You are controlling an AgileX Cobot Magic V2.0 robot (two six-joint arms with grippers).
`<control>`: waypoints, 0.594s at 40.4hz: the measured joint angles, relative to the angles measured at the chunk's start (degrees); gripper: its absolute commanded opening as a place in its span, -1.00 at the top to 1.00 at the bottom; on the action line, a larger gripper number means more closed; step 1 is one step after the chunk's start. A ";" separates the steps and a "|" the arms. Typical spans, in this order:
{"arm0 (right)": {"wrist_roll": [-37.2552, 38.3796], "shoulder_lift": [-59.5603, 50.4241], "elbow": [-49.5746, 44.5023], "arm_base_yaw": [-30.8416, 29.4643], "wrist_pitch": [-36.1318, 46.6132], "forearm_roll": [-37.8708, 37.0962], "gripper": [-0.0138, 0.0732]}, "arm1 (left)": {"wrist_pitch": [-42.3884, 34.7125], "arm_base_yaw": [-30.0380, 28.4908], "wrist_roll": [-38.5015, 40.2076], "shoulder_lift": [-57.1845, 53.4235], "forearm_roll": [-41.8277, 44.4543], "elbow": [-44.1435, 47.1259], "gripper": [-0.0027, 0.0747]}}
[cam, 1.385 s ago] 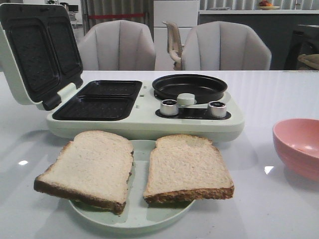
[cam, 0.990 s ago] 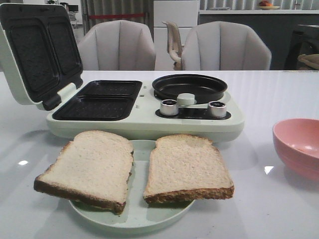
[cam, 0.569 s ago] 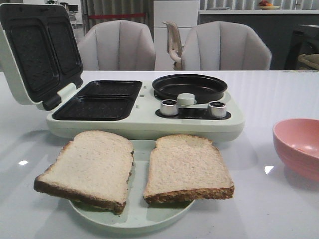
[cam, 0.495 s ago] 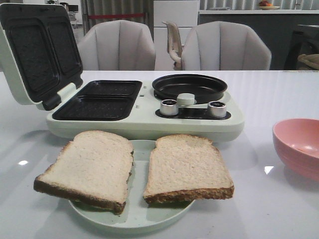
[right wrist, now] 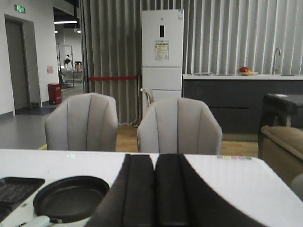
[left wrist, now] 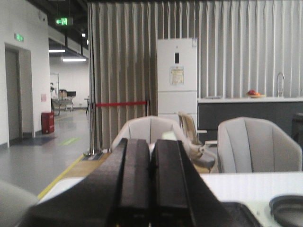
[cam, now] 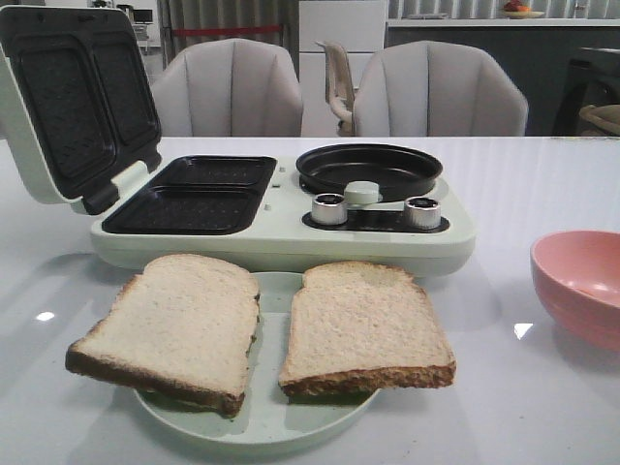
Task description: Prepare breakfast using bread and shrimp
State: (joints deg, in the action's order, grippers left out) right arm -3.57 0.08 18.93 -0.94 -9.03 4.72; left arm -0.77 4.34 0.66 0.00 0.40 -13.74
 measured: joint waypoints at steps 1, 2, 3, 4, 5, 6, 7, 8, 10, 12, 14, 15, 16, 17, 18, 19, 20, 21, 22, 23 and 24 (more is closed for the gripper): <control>0.00 0.50 1.30 0.00 -0.79 0.00 0.60 | 1.11 0.00 0.00 0.21 0.00 -1.78 0.67; 0.00 1.35 3.07 0.00 -2.00 0.00 0.60 | 1.99 0.00 0.00 0.72 0.00 -3.12 0.67; 0.00 2.09 4.79 0.00 -3.00 0.00 0.60 | 3.20 0.00 0.00 1.20 0.00 -4.92 0.67; 0.00 3.18 6.01 0.00 -4.34 0.00 0.60 | 4.38 0.00 0.00 1.99 0.00 -6.25 0.67; 0.00 4.39 7.63 0.00 -5.76 0.00 0.60 | 5.35 0.00 0.00 2.68 0.00 -8.00 0.67; 0.00 5.34 8.79 0.00 -6.84 0.00 0.60 | 6.71 0.00 0.00 3.70 0.00 -9.73 0.67; 0.00 6.65 10.20 0.00 -8.25 0.00 0.60 | 7.79 0.00 0.00 4.81 0.00 -11.00 0.67; 0.00 7.62 11.19 0.00 -9.29 0.00 0.60 | 9.33 0.00 0.00 5.68 0.00 -12.67 0.67; 0.00 9.95 13.45 0.00 -11.65 0.00 0.60 | 12.71 0.00 0.00 8.17 0.00 -15.67 0.67; 0.00 12.54 14.83 0.00 -14.17 0.00 0.60 | 15.25 0.00 0.00 10.06 -0.40 -17.57 0.67; 0.00 14.77 15.53 0.00 -16.01 0.00 0.60 | 17.88 0.00 0.00 12.52 -0.40 -19.11 0.67; 0.00 15.69 15.54 0.00 -16.72 0.00 0.60 | 19.07 0.00 0.00 13.39 -0.40 -19.63 0.67; 0.00 16.90 15.64 0.00 -17.63 0.00 0.60 | 19.88 0.00 0.00 14.48 -0.40 -19.81 0.67; 0.00 17.79 15.64 0.00 -18.45 0.00 0.60 | 21.07 0.00 0.00 15.55 -0.40 -19.93 0.67; 0.00 19.27 15.64 0.00 -19.87 0.00 0.60 | 21.69 0.00 0.00 16.58 -0.40 -19.93 0.67; 0.00 20.16 15.64 0.00 -20.66 0.00 0.60 | 22.36 0.00 0.00 17.09 -0.40 -19.93 0.67; 0.00 21.31 15.64 0.00 -21.74 0.00 0.60 | 23.21 0.00 0.00 18.34 -0.40 -19.93 0.67; 0.00 22.45 15.64 0.00 -22.56 0.00 0.60 | 23.94 0.00 0.00 19.07 -0.40 -19.93 0.67; 0.00 23.29 15.64 0.00 -23.58 0.00 0.60 | 24.32 0.00 0.00 19.97 -0.74 -19.93 0.67; 0.00 24.43 15.64 0.00 -24.56 0.00 0.60 | 24.87 0.00 0.00 20.62 -1.02 -19.79 0.67; 0.00 25.27 15.64 0.00 -25.20 0.00 0.60 | 25.59 0.00 0.00 21.46 -1.17 -19.59 0.67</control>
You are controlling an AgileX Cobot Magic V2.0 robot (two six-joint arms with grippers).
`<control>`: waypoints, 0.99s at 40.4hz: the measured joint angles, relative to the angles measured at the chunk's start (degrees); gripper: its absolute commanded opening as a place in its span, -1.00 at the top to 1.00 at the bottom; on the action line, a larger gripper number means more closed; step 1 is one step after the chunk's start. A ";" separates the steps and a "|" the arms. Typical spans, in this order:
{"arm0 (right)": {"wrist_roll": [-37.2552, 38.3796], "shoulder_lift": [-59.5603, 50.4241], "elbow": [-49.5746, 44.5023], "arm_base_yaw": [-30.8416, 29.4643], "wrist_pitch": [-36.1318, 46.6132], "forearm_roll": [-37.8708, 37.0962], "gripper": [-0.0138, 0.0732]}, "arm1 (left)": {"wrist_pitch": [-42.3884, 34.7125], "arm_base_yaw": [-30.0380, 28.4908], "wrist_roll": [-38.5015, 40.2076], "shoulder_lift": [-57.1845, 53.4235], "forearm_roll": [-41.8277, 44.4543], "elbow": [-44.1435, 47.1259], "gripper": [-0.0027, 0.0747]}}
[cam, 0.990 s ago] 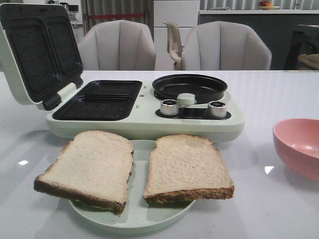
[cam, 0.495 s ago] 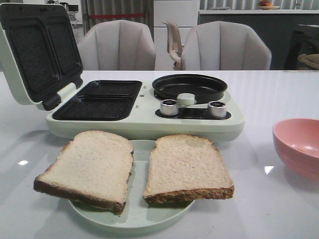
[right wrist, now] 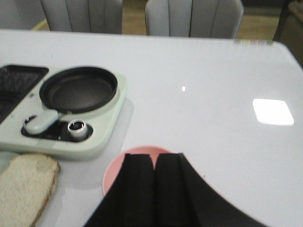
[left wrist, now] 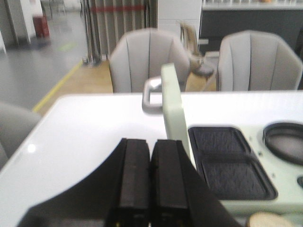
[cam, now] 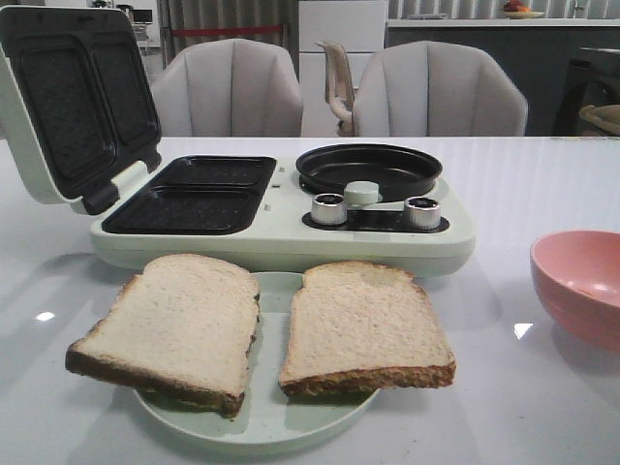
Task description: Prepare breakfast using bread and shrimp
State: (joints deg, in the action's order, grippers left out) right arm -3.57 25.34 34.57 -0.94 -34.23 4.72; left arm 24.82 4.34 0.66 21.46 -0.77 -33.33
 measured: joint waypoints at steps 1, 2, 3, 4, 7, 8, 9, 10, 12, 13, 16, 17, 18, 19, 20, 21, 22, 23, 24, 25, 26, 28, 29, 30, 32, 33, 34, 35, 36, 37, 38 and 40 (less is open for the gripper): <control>0.00 1.06 0.00 0.00 -0.86 0.00 0.60 | 0.60 0.00 0.00 0.79 -0.34 0.04 0.67; 0.00 1.84 0.00 0.00 -1.49 0.00 0.60 | 1.37 0.00 0.00 1.36 -0.67 0.30 0.67; 0.00 2.84 0.00 0.00 -2.25 0.00 0.60 | 1.92 0.00 0.00 2.08 -1.12 0.46 0.67; 0.00 3.80 0.00 0.00 -2.78 0.00 0.60 | 2.64 0.00 0.00 2.61 -1.42 0.62 0.67; 0.00 6.03 0.00 0.00 -4.46 0.00 0.60 | 3.79 0.00 0.00 4.32 -2.29 1.31 0.67; 0.00 6.86 0.00 0.00 -4.82 0.00 0.60 | 3.91 0.00 0.00 4.88 -2.54 1.51 0.67; 0.00 7.47 0.00 0.00 -4.93 0.00 0.60 | 4.03 0.00 0.00 5.26 -2.64 1.75 0.67; 0.00 8.25 0.00 0.00 -5.25 0.00 0.60 | 4.12 0.00 0.00 5.78 -2.89 1.87 0.67; 0.00 9.52 0.00 0.00 -5.49 0.00 0.60 | 4.26 0.00 0.00 6.54 -3.02 2.31 0.67; 0.00 10.18 0.00 0.00 -5.72 0.00 0.59 | 4.39 0.00 0.00 6.79 -3.13 2.40 0.67; 0.00 11.64 0.00 0.00 -5.82 0.00 0.48 | 4.62 0.00 0.00 7.74 -3.22 2.59 0.66; 0.00 12.15 0.00 0.00 -5.82 0.00 0.42 | 4.75 0.00 0.00 8.02 -3.22 2.70 0.64; 0.00 12.47 0.00 0.00 -5.82 0.00 0.33 | 4.75 0.00 0.00 8.12 -3.22 2.68 0.59; 0.00 12.84 0.00 0.00 -5.82 0.00 0.23 | 4.75 0.00 0.00 8.41 -3.22 2.68 0.53; 0.00 12.99 0.00 0.00 -5.82 0.00 0.14 | 4.75 0.00 0.00 8.53 -3.22 2.68 0.43; 0.00 13.26 0.00 0.00 -5.82 0.00 0.03 | 4.75 0.00 0.00 8.66 -3.22 2.68 0.34; 0.00 13.41 0.00 0.00 -5.86 0.00 -0.05 | 4.75 0.00 0.00 8.76 -3.22 2.68 0.20; 0.00 13.49 0.00 0.00 -5.86 0.00 -0.16 | 4.75 0.00 0.00 8.76 -3.22 2.68 0.04; 0.00 13.49 0.00 0.00 -5.86 0.00 -0.25 | 4.75 0.00 0.00 8.79 -3.22 2.68 -0.11; 0.00 13.49 0.00 0.00 -5.86 0.00 -0.32 | 4.75 0.00 0.00 8.89 -3.22 2.68 -0.21; 0.00 13.49 0.00 0.00 -5.86 0.00 -0.37 | 4.75 0.00 0.00 8.89 -3.22 2.68 -0.31; 0.00 13.49 0.00 0.00 -5.86 0.00 -0.44 | 4.75 0.00 0.00 8.89 -3.22 2.68 -0.47; 0.00 13.49 0.00 0.00 -5.86 0.00 -0.44 | 4.75 0.00 0.00 8.89 -3.22 2.68 -0.51; 0.00 13.49 0.00 0.00 -5.86 0.00 -0.44 | 4.75 0.00 0.00 8.89 -3.22 2.68 -0.53; 0.00 13.49 0.00 0.00 -5.86 0.00 -0.43 | 4.75 0.00 0.00 8.89 -3.22 2.68 -0.52; 0.00 13.49 0.00 0.00 -5.86 0.00 -0.43 | 4.75 0.00 0.00 8.89 -3.22 2.68 -0.52; 0.00 13.49 0.00 0.00 -5.86 0.00 -0.43 | 4.75 0.00 0.00 8.89 -3.22 2.68 -0.52; 0.00 13.49 0.00 0.00 -5.86 0.00 -0.43 | 4.75 0.00 0.00 8.89 -3.22 2.68 -0.52; 0.00 13.49 0.00 0.00 -5.86 0.00 -0.43 | 4.77 0.00 0.00 8.89 -3.22 2.68 -0.52; 0.00 13.49 0.00 0.00 -5.86 0.00 -0.43 | 4.87 0.00 0.00 8.89 -3.22 2.68 -0.52; 0.00 13.49 0.00 0.00 -5.86 0.00 -0.43 | 5.00 0.00 0.00 8.89 -3.22 2.68 -0.52; 0.00 13.49 0.00 0.00 -5.86 0.00 -0.43 | 5.76 0.00 -0.66 8.89 -3.22 2.68 -0.52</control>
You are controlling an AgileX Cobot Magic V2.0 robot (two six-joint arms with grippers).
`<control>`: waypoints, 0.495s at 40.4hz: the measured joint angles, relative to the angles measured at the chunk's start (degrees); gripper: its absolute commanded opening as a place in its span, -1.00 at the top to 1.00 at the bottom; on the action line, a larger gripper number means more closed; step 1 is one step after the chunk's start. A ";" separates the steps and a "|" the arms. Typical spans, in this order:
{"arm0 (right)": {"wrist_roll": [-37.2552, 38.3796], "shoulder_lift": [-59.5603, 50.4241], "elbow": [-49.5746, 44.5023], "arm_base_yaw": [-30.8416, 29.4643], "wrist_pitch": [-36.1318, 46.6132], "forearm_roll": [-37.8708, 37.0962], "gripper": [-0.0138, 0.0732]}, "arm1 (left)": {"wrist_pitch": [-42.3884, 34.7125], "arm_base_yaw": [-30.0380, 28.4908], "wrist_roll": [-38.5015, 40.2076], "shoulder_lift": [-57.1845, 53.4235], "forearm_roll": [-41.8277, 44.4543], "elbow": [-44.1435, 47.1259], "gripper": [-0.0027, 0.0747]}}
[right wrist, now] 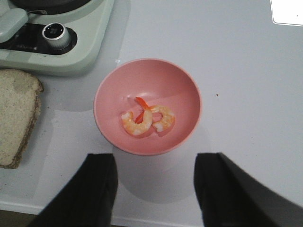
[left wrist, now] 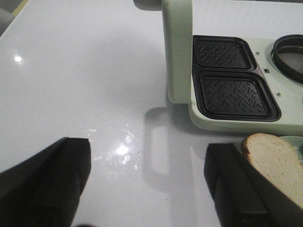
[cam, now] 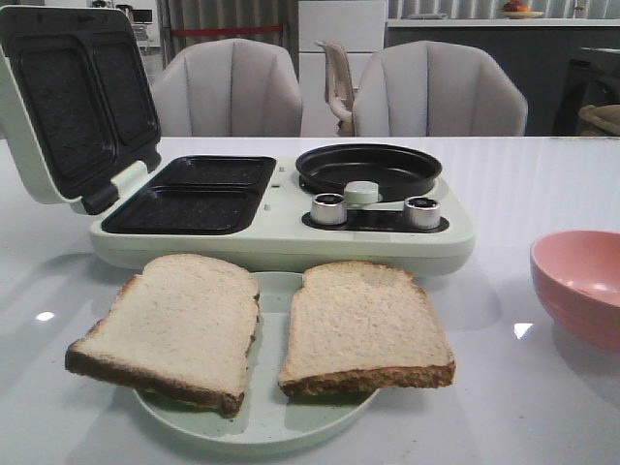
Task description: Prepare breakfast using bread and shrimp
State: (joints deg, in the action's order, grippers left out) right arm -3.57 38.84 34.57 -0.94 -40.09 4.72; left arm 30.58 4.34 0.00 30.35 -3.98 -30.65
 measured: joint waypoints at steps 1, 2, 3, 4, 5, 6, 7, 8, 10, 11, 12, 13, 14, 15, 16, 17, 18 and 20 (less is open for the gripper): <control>0.00 0.00 0.00 0.00 0.00 0.00 -0.43 | 0.38 0.00 -0.37 0.00 0.00 0.00 -0.52; 0.00 0.00 0.00 0.00 0.00 0.00 -0.43 | 0.90 0.00 -1.28 0.00 0.00 0.00 -0.52; 0.00 0.00 0.00 0.00 0.00 0.00 -0.43 | 1.47 0.00 -2.15 0.00 0.00 0.00 -0.52; 0.00 0.00 0.00 0.00 0.00 0.00 -0.43 | 2.01 0.00 -3.87 0.00 0.00 0.00 -0.52; 0.00 0.00 0.00 0.00 0.00 0.00 -0.43 | 2.38 0.00 -4.95 0.00 0.00 0.00 -0.52; 0.00 0.00 0.00 0.00 0.00 0.00 -0.43 | 2.75 0.11 -5.89 0.00 -0.16 0.00 -0.52; 0.00 0.00 0.00 0.00 0.00 0.00 -0.43 | 3.11 0.33 -6.87 0.00 -0.41 0.00 -0.52; 0.00 0.00 0.00 0.00 0.00 0.00 -0.43 | 3.37 0.82 -7.74 0.00 -0.57 0.00 -0.52; 0.00 0.00 0.00 0.00 0.00 0.00 -0.43 | 3.62 2.45 -10.00 0.00 -0.68 0.00 -0.52; 0.00 0.00 0.00 0.00 0.00 0.00 -0.43 | 3.78 3.77 -11.70 0.00 -0.73 0.00 -0.52; 0.00 0.00 0.00 0.00 0.00 0.00 -0.43 | 4.07 4.88 -13.07 0.00 -0.73 0.00 -0.52; 0.00 0.00 0.00 0.00 0.00 0.00 -0.43 | 4.40 6.55 -14.96 0.00 -0.73 0.00 -0.52; 0.00 0.00 0.00 0.00 0.00 0.00 -0.43 | 4.76 7.90 -16.43 0.00 -0.73 0.00 -0.52; 0.00 0.00 0.00 0.00 0.00 0.00 -0.43 | 5.06 9.79 -18.39 0.00 -0.82 0.00 -0.52; 0.00 0.00 0.00 0.00 0.00 0.00 -0.43 | 5.40 11.21 -20.31 0.00 -0.82 0.00 -0.52; 0.00 0.00 0.00 0.00 0.00 0.00 -0.43 | 5.69 13.14 -21.66 0.00 -0.82 0.00 -0.52; 0.00 0.00 0.00 0.00 0.00 0.00 -0.43 | 5.98 15.01 -23.26 0.00 -0.68 0.00 -0.52; 0.00 0.00 0.00 0.00 0.00 0.00 -0.43 | 6.76 18.14 -25.49 0.11 -0.02 0.00 -0.52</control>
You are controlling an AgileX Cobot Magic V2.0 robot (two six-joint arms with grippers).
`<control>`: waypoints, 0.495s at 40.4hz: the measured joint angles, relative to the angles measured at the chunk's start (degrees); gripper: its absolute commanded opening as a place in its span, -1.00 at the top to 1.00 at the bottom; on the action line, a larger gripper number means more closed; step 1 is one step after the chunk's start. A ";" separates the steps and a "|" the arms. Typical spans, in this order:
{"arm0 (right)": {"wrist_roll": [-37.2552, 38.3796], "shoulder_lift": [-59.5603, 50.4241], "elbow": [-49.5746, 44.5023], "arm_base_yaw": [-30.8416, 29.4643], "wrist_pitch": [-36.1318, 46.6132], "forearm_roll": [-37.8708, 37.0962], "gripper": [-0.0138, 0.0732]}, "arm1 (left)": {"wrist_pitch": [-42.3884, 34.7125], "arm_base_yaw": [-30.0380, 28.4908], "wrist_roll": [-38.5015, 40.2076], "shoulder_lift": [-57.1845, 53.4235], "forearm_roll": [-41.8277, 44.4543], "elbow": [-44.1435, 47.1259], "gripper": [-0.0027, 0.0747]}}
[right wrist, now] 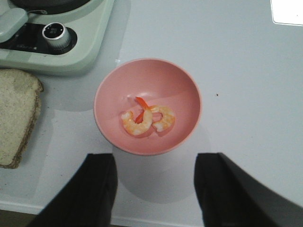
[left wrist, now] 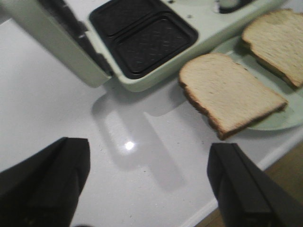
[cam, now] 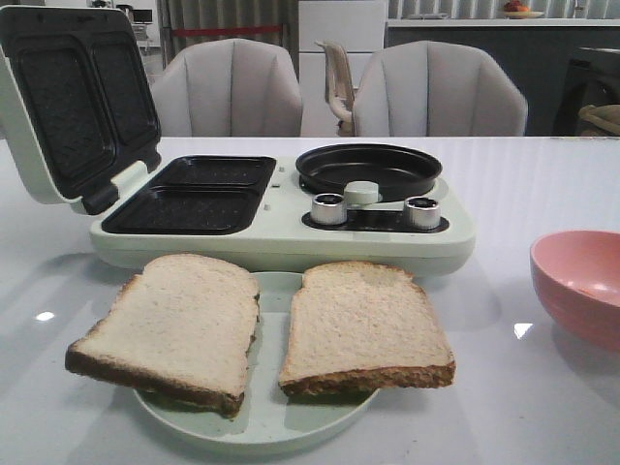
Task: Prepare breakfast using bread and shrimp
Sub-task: 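Grasp the bread slice nearest the left gripper and lift it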
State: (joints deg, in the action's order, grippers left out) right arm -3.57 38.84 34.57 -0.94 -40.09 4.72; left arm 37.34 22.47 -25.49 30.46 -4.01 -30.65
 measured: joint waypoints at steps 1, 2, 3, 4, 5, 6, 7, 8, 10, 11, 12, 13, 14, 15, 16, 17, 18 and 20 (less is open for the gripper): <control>0.00 0.00 0.00 0.00 0.00 0.00 -0.43 | 0.15 1.70 -0.54 0.14 0.64 0.00 -0.52; 0.00 0.00 0.00 0.00 0.00 0.00 -0.43 | 0.36 3.26 -0.95 0.49 1.65 0.23 -0.52; 0.00 0.00 0.00 0.00 0.00 0.00 -0.43 | 0.37 4.34 -1.28 0.88 2.52 0.35 -0.52; 0.00 0.00 0.00 0.00 0.00 0.00 -0.43 | 0.37 5.66 -1.55 1.46 4.01 0.70 -0.52; 0.00 0.00 0.00 0.00 0.00 0.00 -0.43 | 0.46 6.57 -1.68 1.99 4.98 1.08 -0.52; 0.00 0.00 0.00 0.00 -0.09 0.00 -0.43 | 0.46 7.43 -1.84 2.64 6.12 1.47 -0.53; 0.00 0.00 0.00 0.00 -0.09 0.00 -0.43 | 0.46 8.48 -1.97 3.57 7.68 2.23 -0.53; 0.00 0.00 0.00 0.00 -0.09 0.00 -0.43 | 0.34 9.53 -1.97 4.60 9.20 2.75 -0.53; 0.00 0.00 0.00 0.00 -0.09 0.00 -0.43 | -0.11 11.53 -1.97 6.45 11.67 4.02 -0.53; 0.00 0.00 0.00 0.00 -0.09 0.00 -0.43 | -0.62 12.85 -1.97 7.47 12.96 4.73 -0.52; 0.00 0.00 0.00 0.00 -0.09 0.00 -0.43 | -1.26 13.96 -1.97 8.19 13.91 5.17 -0.52; 0.00 0.00 0.00 0.00 -0.09 0.00 -0.43 | -1.81 15.57 -1.83 9.12 15.20 5.69 -0.52; 0.00 0.00 0.00 0.00 -0.09 0.00 -0.43 | -2.48 16.81 -1.27 9.81 16.20 5.94 -0.52; 0.00 0.00 0.00 0.00 -0.09 0.00 -0.43 | -2.91 18.50 -0.69 10.74 17.73 6.23 -0.52; 0.00 0.00 0.00 0.00 -0.09 0.00 -0.43 | -3.39 20.19 0.40 11.45 19.56 6.33 -0.52; 0.00 0.00 0.00 0.00 -0.09 0.00 -0.43 | -3.63 21.45 1.46 12.46 21.07 6.33 -0.52; 0.00 0.00 0.00 0.00 -0.09 0.00 -0.43 | -3.93 23.08 3.18 13.55 23.38 6.33 -0.52; 0.00 0.00 0.00 0.00 -0.09 0.00 -0.43 | -4.30 25.85 7.03 15.73 28.16 6.33 -0.52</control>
State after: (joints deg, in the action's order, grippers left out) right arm -3.57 38.84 34.57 -0.94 -40.19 4.72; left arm 33.04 48.32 -18.46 46.19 24.15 -24.32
